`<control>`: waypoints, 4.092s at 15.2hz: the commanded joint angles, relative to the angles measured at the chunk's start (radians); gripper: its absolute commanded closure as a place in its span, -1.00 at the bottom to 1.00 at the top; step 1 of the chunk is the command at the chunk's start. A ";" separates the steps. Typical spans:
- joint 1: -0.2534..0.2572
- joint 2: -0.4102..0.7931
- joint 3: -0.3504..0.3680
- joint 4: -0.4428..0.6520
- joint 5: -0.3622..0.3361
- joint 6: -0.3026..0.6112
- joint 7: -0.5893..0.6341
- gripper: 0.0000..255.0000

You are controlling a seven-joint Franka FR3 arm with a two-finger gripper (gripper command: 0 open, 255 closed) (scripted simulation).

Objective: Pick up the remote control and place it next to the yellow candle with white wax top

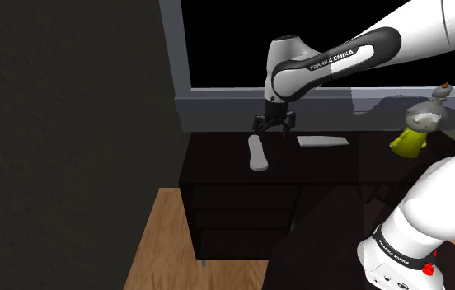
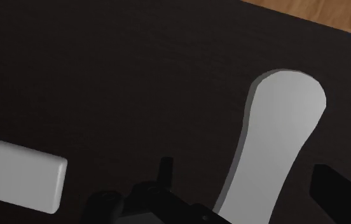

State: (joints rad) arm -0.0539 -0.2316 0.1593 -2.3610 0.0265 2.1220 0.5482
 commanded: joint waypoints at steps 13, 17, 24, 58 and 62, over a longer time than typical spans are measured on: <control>-0.007 0.280 0.018 0.078 -0.013 0.214 0.167 -1.00; -0.007 0.280 0.018 0.078 -0.013 0.214 0.167 -1.00; -0.007 0.280 0.018 0.079 -0.013 0.214 0.167 1.00; -0.010 0.116 0.012 0.290 0.015 -0.160 0.151 1.00; -0.011 0.106 0.011 0.333 0.015 -0.213 0.151 1.00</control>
State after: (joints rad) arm -0.0648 -0.1231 0.1702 -2.0372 0.0418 1.9209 0.6986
